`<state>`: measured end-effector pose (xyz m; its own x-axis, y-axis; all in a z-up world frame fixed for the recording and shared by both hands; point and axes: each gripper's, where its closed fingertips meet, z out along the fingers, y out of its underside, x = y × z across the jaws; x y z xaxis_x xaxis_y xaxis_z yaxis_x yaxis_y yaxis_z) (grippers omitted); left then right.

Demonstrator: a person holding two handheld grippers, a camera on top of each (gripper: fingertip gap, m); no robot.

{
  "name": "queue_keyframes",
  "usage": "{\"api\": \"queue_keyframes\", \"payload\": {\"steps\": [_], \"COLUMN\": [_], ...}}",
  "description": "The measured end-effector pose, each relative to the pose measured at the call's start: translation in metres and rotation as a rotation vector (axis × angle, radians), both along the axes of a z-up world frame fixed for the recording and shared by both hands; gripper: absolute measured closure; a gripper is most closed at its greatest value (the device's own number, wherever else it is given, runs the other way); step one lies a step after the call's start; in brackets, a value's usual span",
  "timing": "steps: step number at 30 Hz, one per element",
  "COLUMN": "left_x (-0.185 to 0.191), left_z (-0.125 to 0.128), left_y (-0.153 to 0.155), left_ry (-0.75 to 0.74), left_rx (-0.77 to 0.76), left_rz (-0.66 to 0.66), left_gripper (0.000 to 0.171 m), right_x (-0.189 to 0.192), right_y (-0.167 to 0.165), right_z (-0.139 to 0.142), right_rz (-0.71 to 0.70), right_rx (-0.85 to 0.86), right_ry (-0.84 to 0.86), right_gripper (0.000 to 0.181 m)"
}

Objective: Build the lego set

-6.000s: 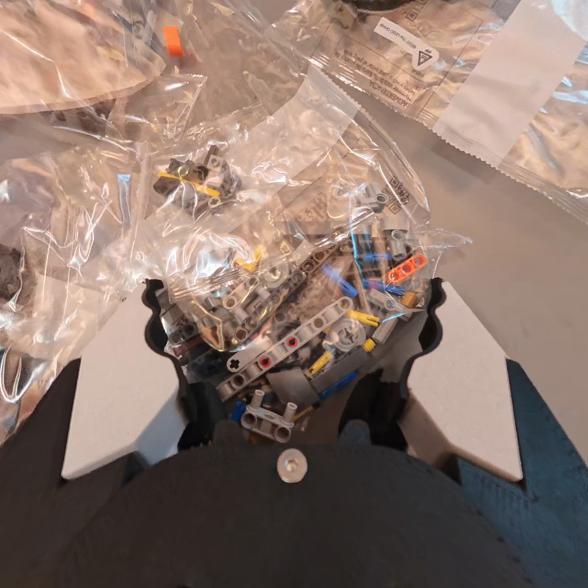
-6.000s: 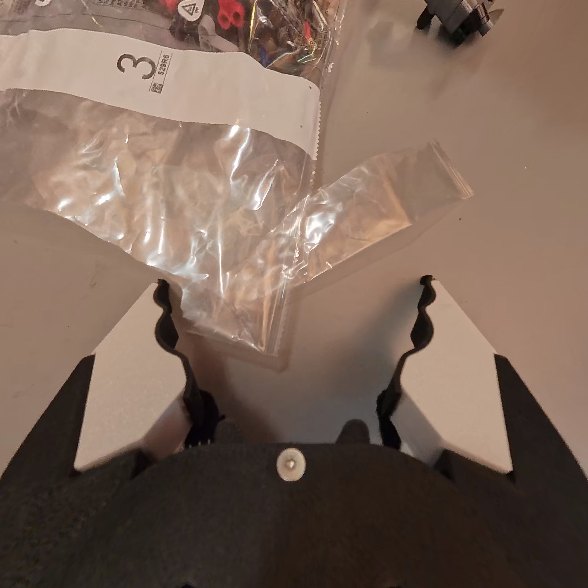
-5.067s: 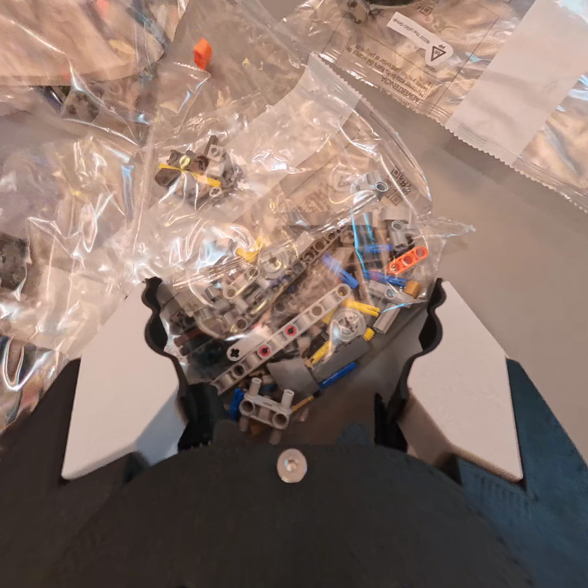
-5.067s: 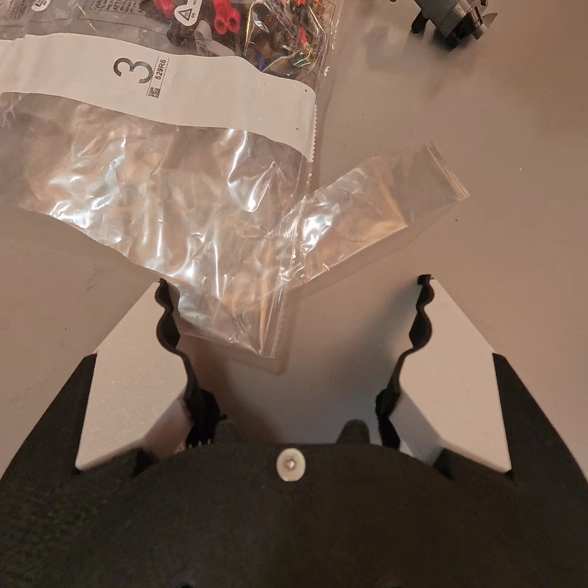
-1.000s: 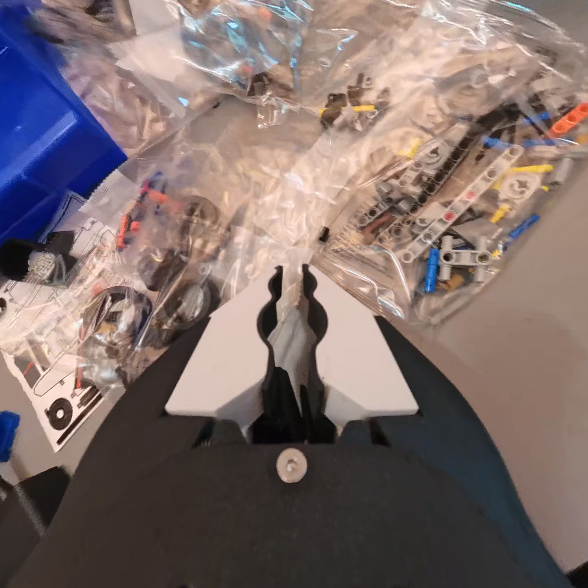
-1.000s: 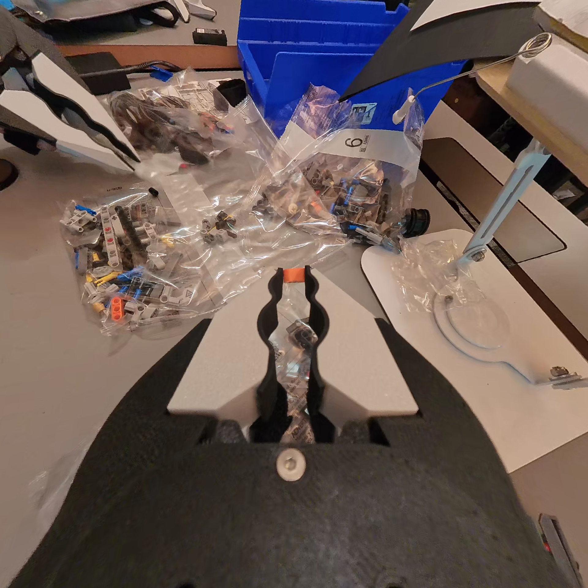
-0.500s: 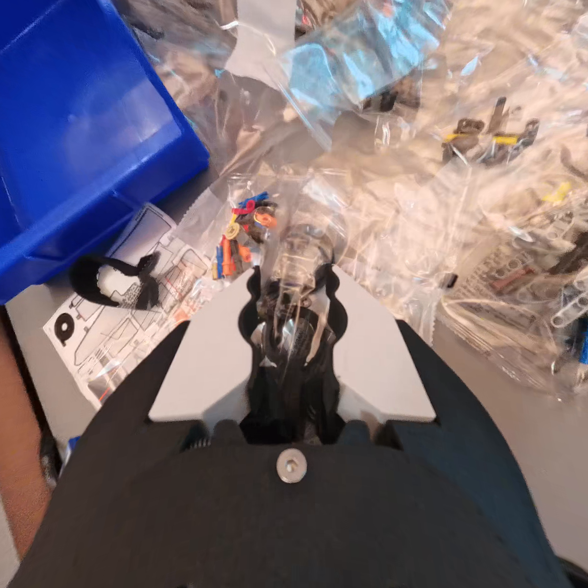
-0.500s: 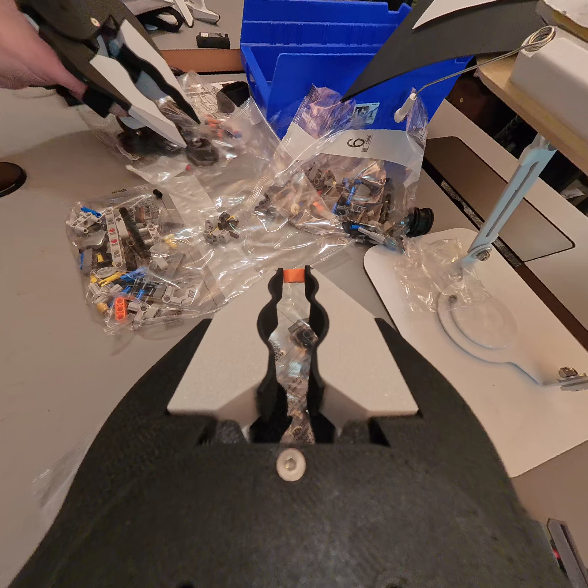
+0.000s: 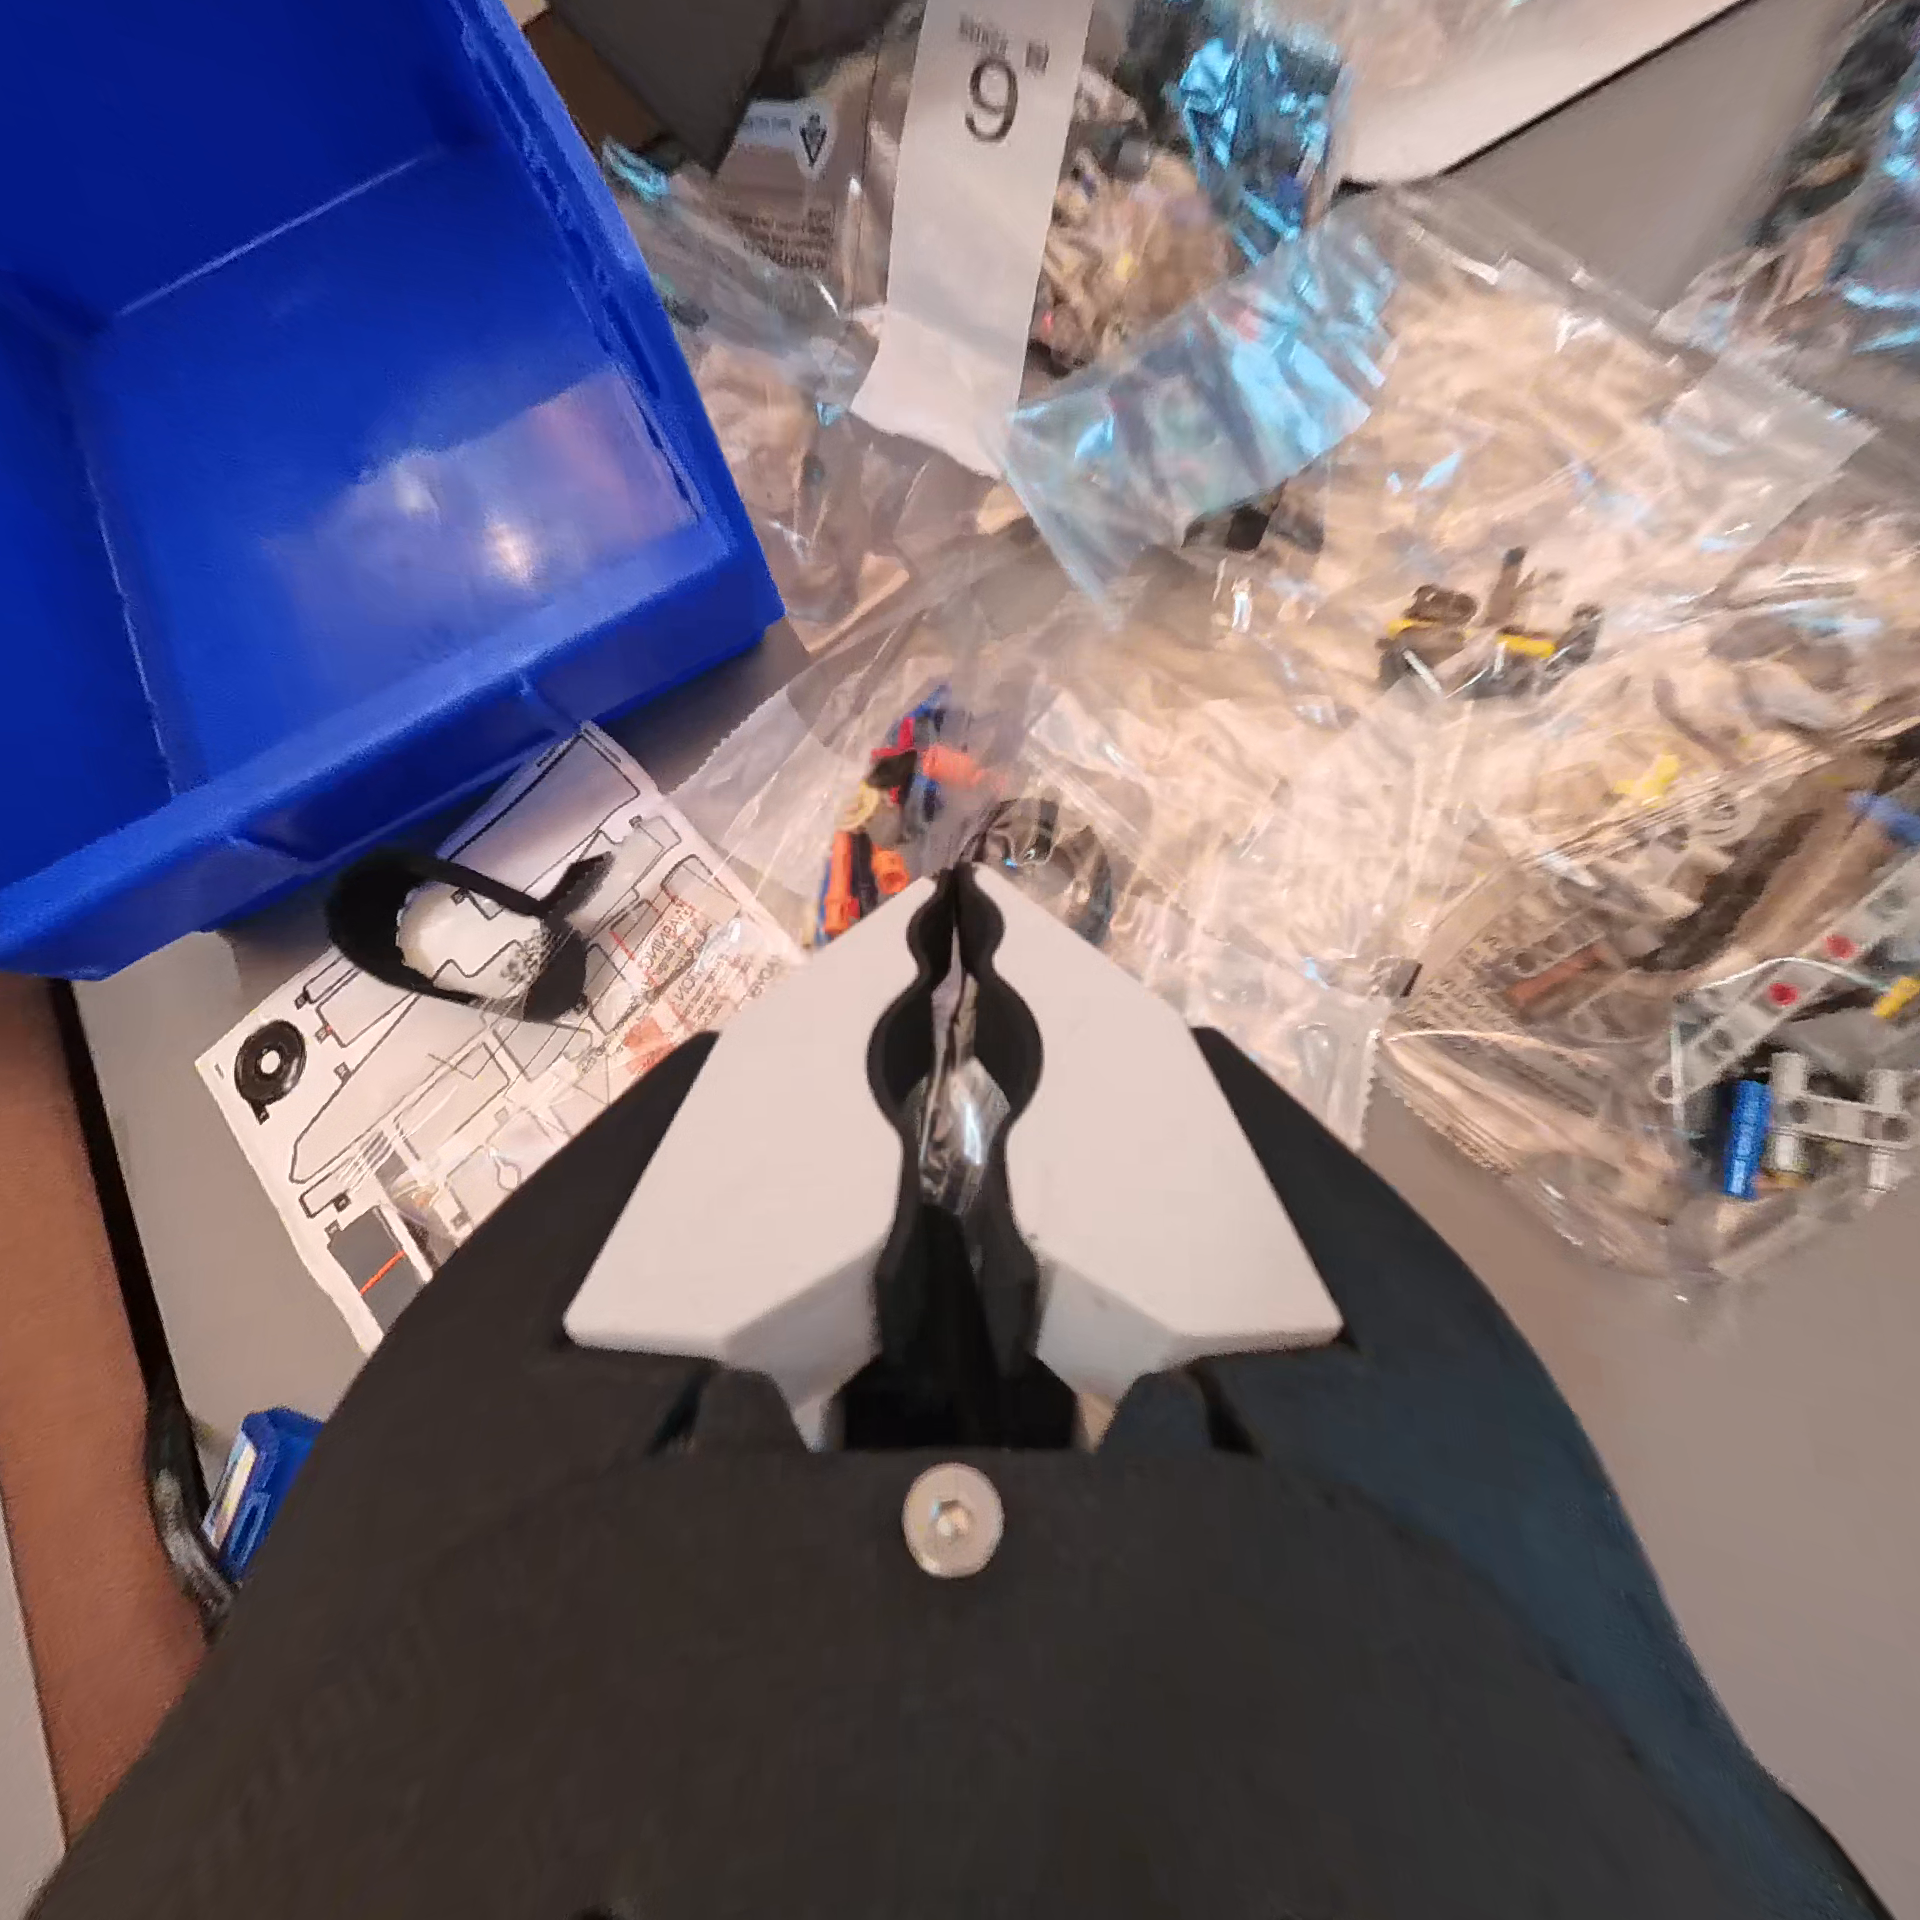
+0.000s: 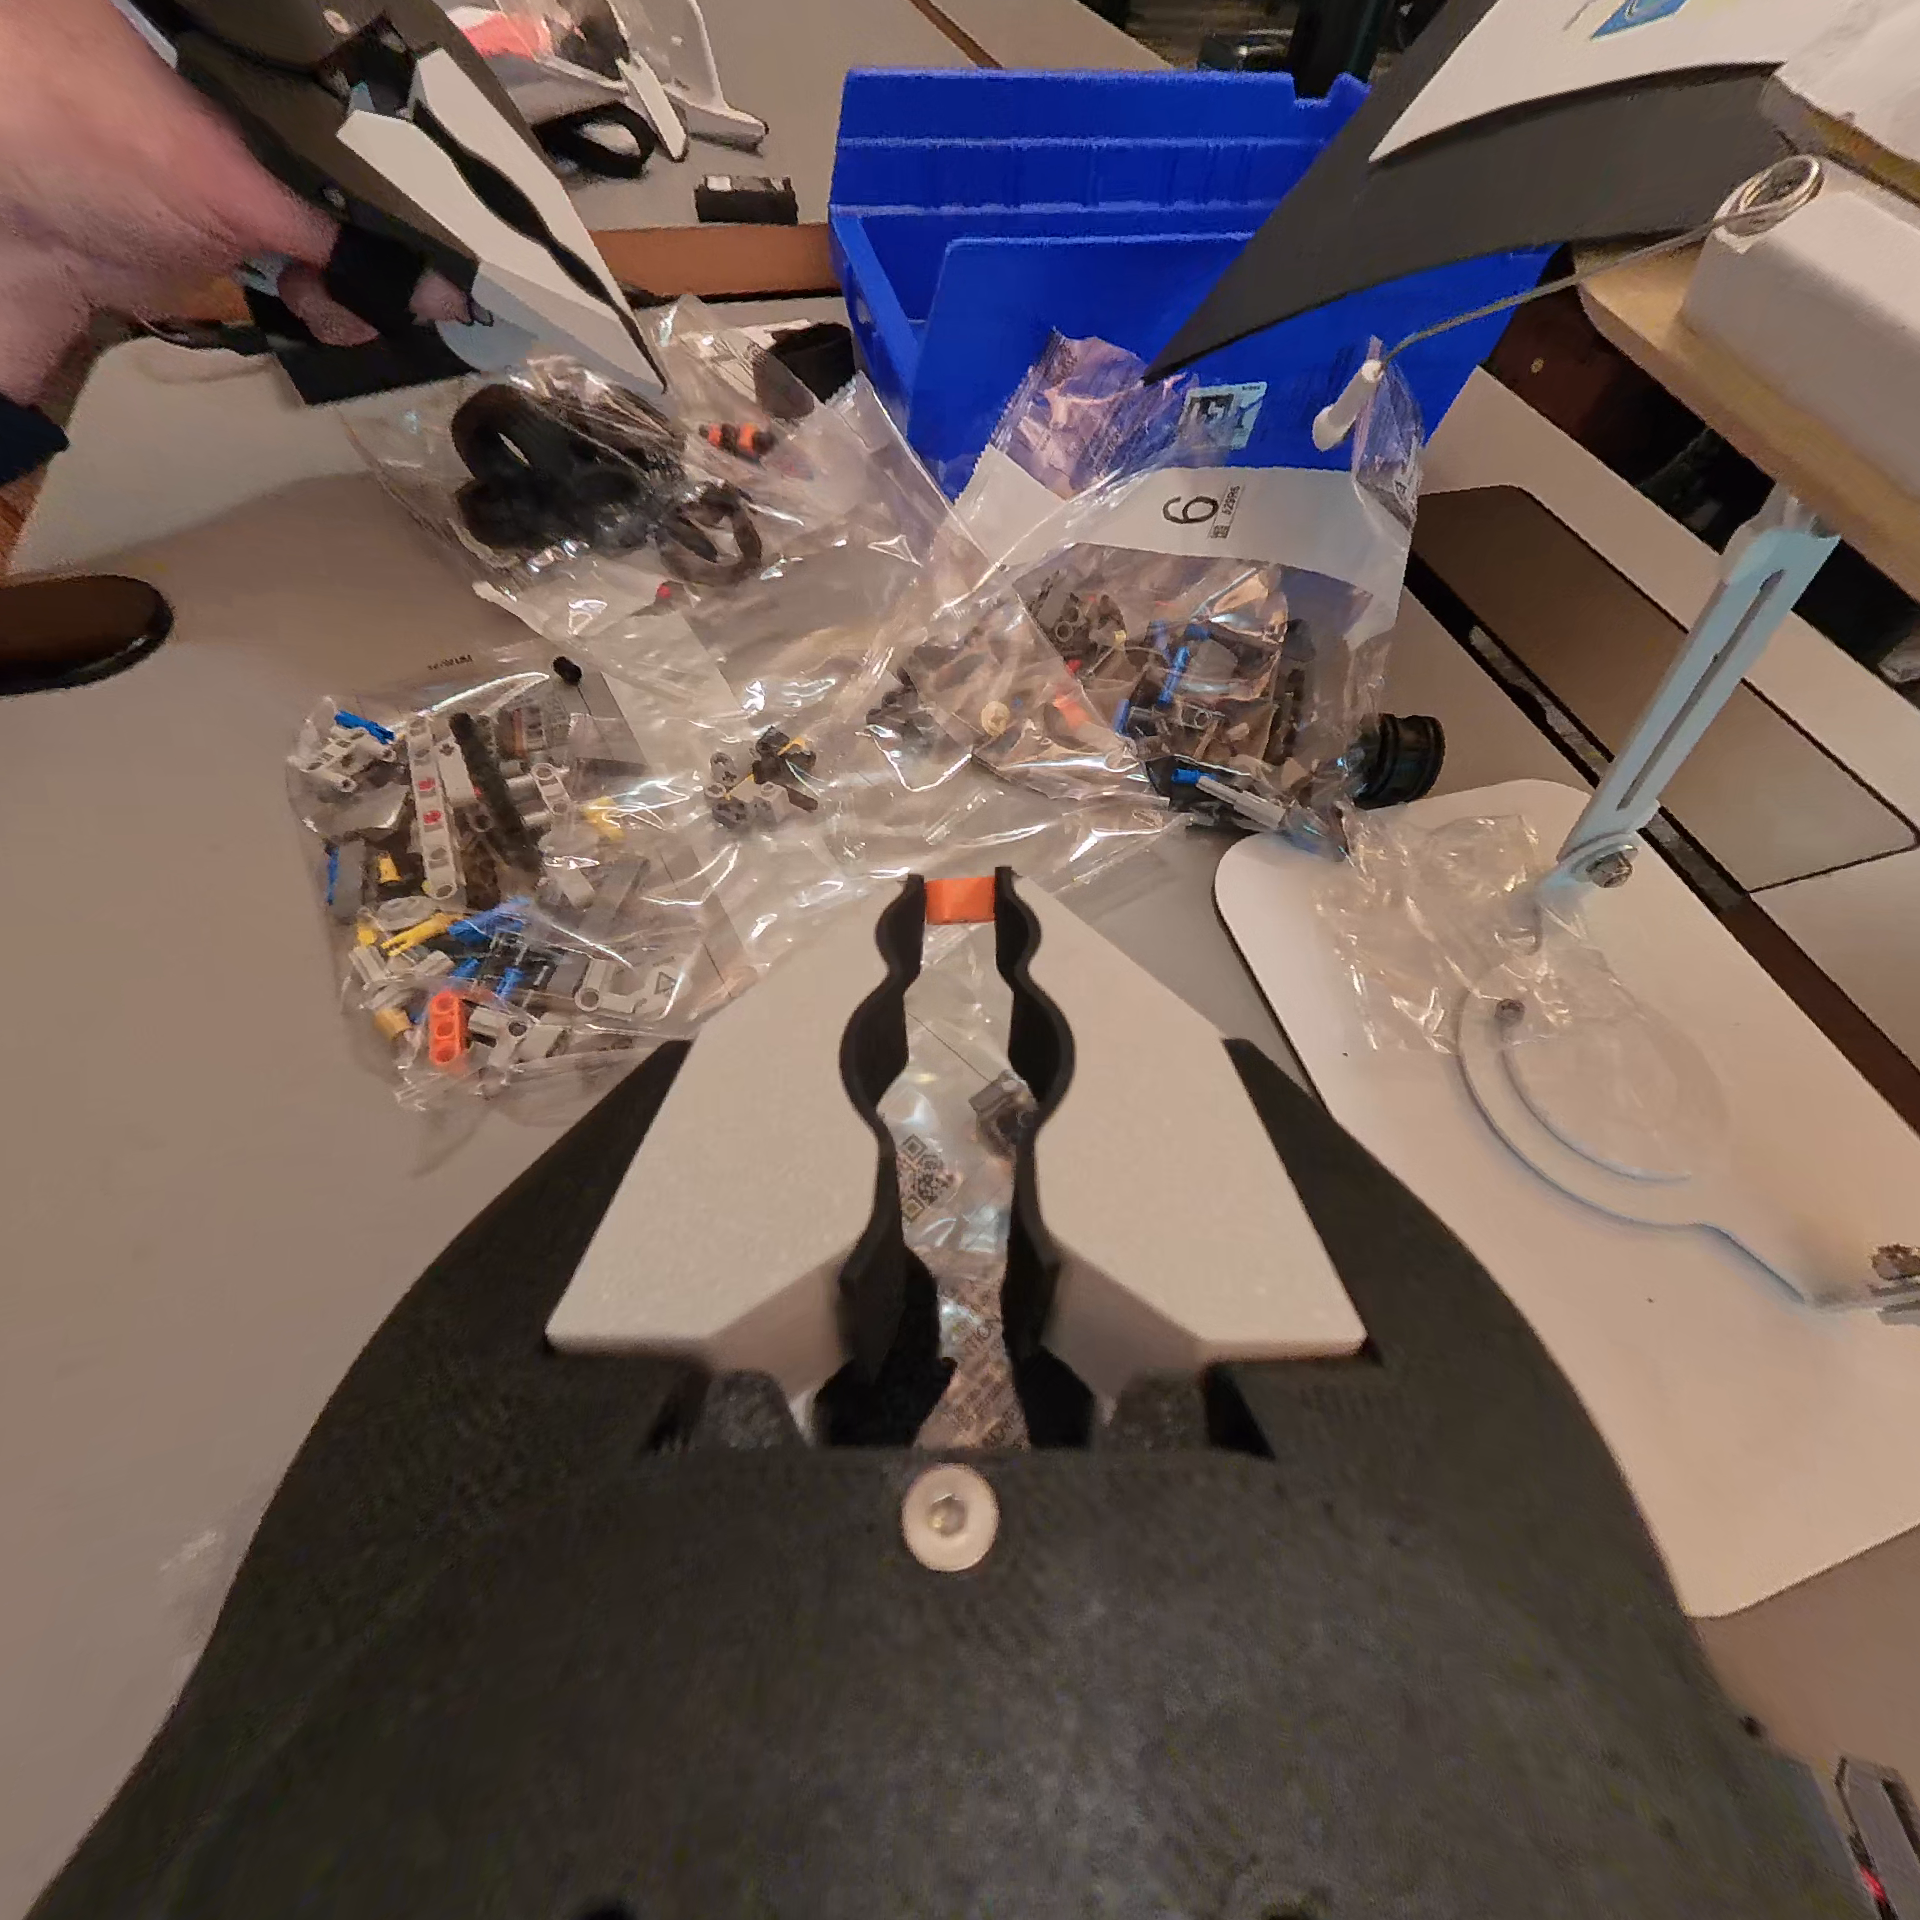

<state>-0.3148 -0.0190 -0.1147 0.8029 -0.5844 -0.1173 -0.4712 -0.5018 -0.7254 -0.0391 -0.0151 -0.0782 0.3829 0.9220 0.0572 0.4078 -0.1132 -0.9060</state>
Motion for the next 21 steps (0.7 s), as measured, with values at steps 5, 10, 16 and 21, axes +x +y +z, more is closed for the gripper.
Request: {"api": "queue_keyframes", "payload": {"steps": [5, 10, 16, 21], "left_x": [0.018, 0.059, 0.117, 0.154], "left_z": [0.035, 0.063, 0.069, 0.044], "left_y": [-0.016, -0.042, -0.065, -0.067], "left_ry": [-0.119, -0.202, -0.232, -0.199], "left_rx": [0.007, -0.015, -0.063, -0.139], "left_rz": [-0.054, -0.17, -0.319, -0.382], "left_gripper": [0.171, 0.171, 0.171, 0.171], "right_x": [-0.01, -0.024, -0.029, -0.029], "right_y": [-0.016, -0.041, -0.063, -0.062], "right_z": [0.014, 0.034, 0.049, 0.031], "right_rz": [0.093, 0.218, 0.327, 0.318], "right_rx": [0.001, -0.004, 0.015, -0.008], "right_ry": [0.076, 0.172, 0.23, 0.124], "right_gripper": [0.17, 0.171, 0.181, 0.181]}}
